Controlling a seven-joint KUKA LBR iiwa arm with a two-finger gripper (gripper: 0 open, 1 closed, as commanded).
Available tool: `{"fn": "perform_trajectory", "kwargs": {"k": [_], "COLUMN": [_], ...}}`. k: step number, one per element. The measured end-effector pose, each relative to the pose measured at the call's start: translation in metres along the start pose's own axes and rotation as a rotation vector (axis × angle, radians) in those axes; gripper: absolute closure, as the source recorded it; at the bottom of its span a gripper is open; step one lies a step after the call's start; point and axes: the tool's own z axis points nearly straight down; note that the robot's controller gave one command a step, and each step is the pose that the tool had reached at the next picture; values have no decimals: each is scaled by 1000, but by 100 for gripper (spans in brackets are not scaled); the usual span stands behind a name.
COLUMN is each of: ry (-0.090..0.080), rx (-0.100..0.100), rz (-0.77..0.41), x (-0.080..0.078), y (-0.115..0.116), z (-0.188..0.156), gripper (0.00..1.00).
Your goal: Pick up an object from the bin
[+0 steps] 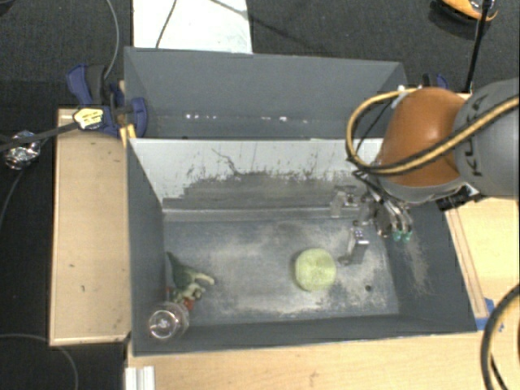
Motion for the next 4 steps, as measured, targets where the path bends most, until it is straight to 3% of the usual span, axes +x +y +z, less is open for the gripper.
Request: {"fn": "perform_trajectory", "kwargs": {"k": [1, 2, 3, 4], "ry": [-8, -13, -10, -10], "rx": [0, 1, 0, 0], "rz": [-1, -52, 0, -1], "x": [-2, 30, 29, 29], "y": [0, 9, 57, 57], "z": [-4, 27, 62, 62], "gripper": [0, 0, 100, 100]}}
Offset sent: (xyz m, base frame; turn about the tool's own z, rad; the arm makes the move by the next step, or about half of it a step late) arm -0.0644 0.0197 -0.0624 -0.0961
